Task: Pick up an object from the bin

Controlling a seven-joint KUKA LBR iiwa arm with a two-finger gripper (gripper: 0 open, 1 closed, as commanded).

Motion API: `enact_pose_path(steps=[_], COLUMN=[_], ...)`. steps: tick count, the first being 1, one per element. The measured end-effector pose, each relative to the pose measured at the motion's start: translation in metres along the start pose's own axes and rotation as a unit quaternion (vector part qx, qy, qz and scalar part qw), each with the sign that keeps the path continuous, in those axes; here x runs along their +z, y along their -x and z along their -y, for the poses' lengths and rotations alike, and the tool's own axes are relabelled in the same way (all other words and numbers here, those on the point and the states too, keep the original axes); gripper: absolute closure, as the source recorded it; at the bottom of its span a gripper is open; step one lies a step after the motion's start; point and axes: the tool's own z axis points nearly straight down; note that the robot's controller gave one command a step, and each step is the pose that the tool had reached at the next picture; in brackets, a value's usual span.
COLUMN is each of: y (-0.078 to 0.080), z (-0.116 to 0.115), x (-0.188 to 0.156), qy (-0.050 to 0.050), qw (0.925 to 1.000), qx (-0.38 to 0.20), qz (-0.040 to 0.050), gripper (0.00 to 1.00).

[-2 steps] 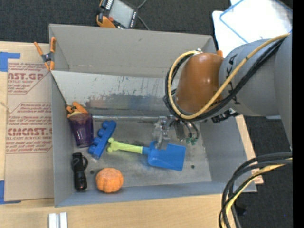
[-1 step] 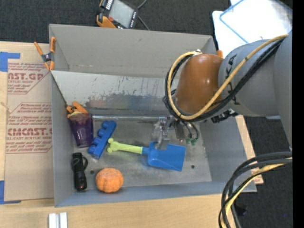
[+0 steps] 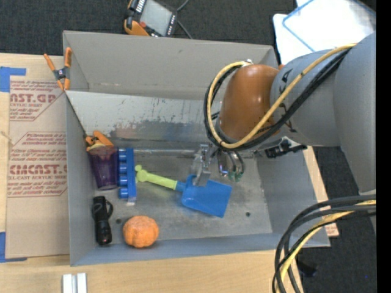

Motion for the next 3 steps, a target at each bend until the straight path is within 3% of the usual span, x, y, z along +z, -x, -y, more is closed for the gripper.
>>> enact_pose_path(steps=[1,2,3], y=[-0.026,0.0,-0.005], z=[-0.013,0.001,-0.004], x=[-0.009,-0.003,-0.005], qy=[0.0,0.0,0.0], qw=[0.998,1.0,0.9995], qx=[-0.063,-0.002,-0.03], qz=[-0.0013,0.0008,0.0001], gripper=[1.0,1.0,1.0])
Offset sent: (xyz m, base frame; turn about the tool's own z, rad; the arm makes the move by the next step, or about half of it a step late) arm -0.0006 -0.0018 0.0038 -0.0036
